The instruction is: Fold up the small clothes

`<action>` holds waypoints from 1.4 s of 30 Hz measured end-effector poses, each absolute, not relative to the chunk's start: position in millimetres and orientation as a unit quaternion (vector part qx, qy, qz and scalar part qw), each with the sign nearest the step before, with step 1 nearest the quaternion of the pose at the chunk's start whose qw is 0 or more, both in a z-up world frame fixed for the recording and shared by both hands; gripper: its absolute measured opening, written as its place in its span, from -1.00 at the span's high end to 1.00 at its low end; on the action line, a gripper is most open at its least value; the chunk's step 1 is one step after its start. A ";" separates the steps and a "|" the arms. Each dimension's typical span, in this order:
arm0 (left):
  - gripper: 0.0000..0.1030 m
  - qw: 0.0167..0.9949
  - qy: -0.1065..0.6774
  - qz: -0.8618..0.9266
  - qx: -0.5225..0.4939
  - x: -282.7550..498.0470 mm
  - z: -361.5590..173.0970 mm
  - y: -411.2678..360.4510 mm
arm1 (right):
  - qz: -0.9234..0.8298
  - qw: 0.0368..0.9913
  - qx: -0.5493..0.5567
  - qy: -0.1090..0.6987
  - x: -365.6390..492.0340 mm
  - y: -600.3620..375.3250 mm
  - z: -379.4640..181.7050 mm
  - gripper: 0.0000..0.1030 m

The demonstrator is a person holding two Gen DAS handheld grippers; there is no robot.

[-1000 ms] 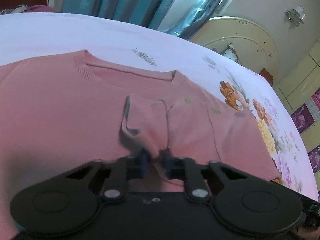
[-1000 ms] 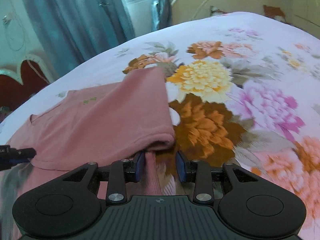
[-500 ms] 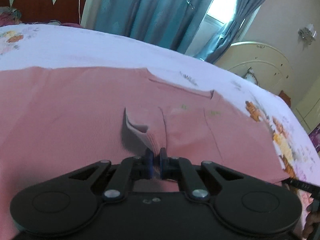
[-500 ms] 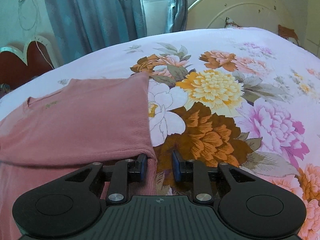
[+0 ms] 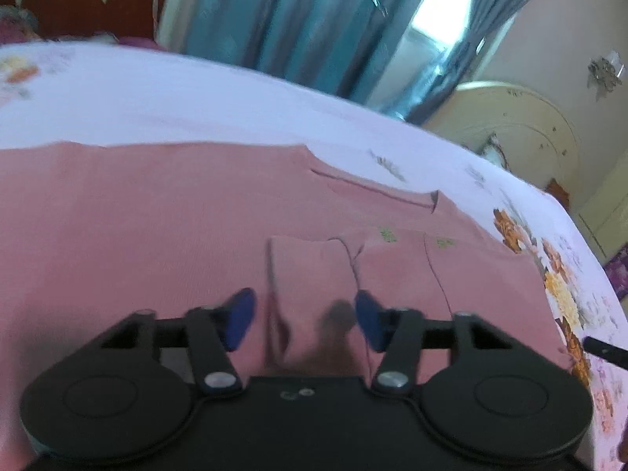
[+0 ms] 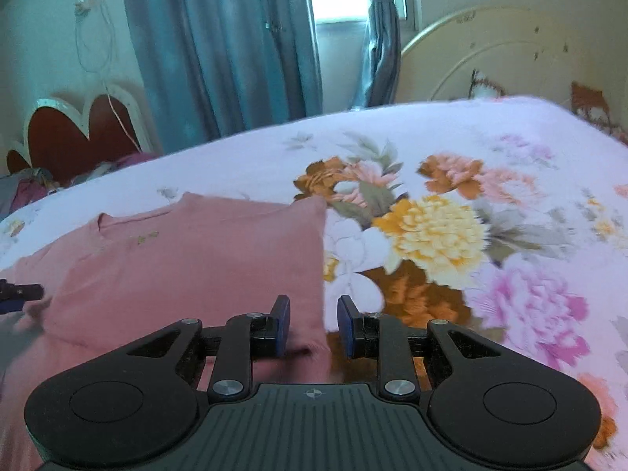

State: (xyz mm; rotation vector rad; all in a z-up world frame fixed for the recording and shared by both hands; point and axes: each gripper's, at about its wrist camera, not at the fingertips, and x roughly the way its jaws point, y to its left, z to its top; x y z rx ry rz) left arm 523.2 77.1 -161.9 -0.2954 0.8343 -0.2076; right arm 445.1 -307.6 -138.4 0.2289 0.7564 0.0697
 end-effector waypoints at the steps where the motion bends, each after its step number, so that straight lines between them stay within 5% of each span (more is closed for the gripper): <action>1: 0.09 0.899 0.403 -0.101 -0.138 529.7 -164.2 74.2 | 0.035 0.915 0.116 0.385 455.5 -304.9 -146.4 0.58; 2: 0.27 0.899 0.403 -0.104 -0.134 534.4 -164.1 71.2 | 0.031 0.904 0.117 0.409 464.9 -302.2 -156.2 0.98; 3: 0.87 0.896 0.409 -0.116 -0.133 539.3 -164.2 68.1 | 0.022 0.898 0.117 0.423 470.0 -300.7 -163.4 0.98; 11: 0.83 0.903 0.384 -0.120 -0.149 524.2 -172.9 77.9 | 0.018 0.907 0.102 0.409 476.4 -301.3 -170.7 0.98; 15: 0.35 0.907 0.374 -0.106 -0.160 535.6 -170.7 78.9 | 0.000 0.916 0.124 0.382 515.3 -312.9 -155.5 0.97; 16: 0.21 0.909 0.373 -0.103 -0.155 538.8 -169.4 77.9 | 0.001 0.920 0.128 0.370 523.4 -315.1 -151.4 0.87; 18: 0.05 0.911 0.371 -0.100 -0.149 546.4 -168.8 74.8 | 0.005 0.919 0.143 0.368 543.2 -320.6 -151.7 -0.33; 19: 0.09 0.910 0.373 -0.101 -0.149 549.8 -169.2 73.7 | 0.012 0.917 0.156 0.367 552.0 -323.9 -154.7 -0.34; 20: 0.12 0.908 0.376 -0.105 -0.149 552.9 -170.2 73.1 | 0.016 0.911 0.167 0.376 561.9 -326.4 -159.2 -0.28; 21: 0.38 0.907 0.379 -0.113 -0.146 555.8 -171.2 71.4 | 0.029 0.908 0.173 0.382 568.3 -327.0 -162.2 0.30; 22: 0.86 0.904 0.383 -0.127 -0.141 558.4 -172.1 70.1 | 0.047 0.901 0.171 0.395 575.9 -325.2 -167.3 0.67; 23: 0.87 0.906 0.379 -0.126 -0.138 557.7 -171.4 69.8 | 0.049 0.900 0.148 0.406 581.7 -321.3 -171.7 0.93; 28: 0.84 0.913 0.368 -0.115 -0.136 546.5 -177.5 74.5 | -0.029 0.910 0.134 0.390 585.8 -346.2 -175.4 0.93; 31: 0.48 0.916 0.362 -0.100 -0.140 541.6 -171.5 83.4 | 0.014 0.918 0.147 0.367 577.5 -342.6 -163.8 0.93; 35: 0.48 0.935 0.321 -0.106 -0.108 531.9 -148.3 65.6 | 0.065 0.920 0.088 0.377 584.0 -308.7 -162.7 0.93; 38: 0.17 0.914 0.374 -0.148 -0.057 551.6 -156.4 29.0 | 0.041 0.917 0.073 0.390 604.7 -309.9 -175.9 0.93; 42: 0.04 0.915 0.375 -0.147 -0.030 561.8 -159.0 13.2 | 0.033 0.909 0.085 0.407 624.8 -315.7 -169.9 0.93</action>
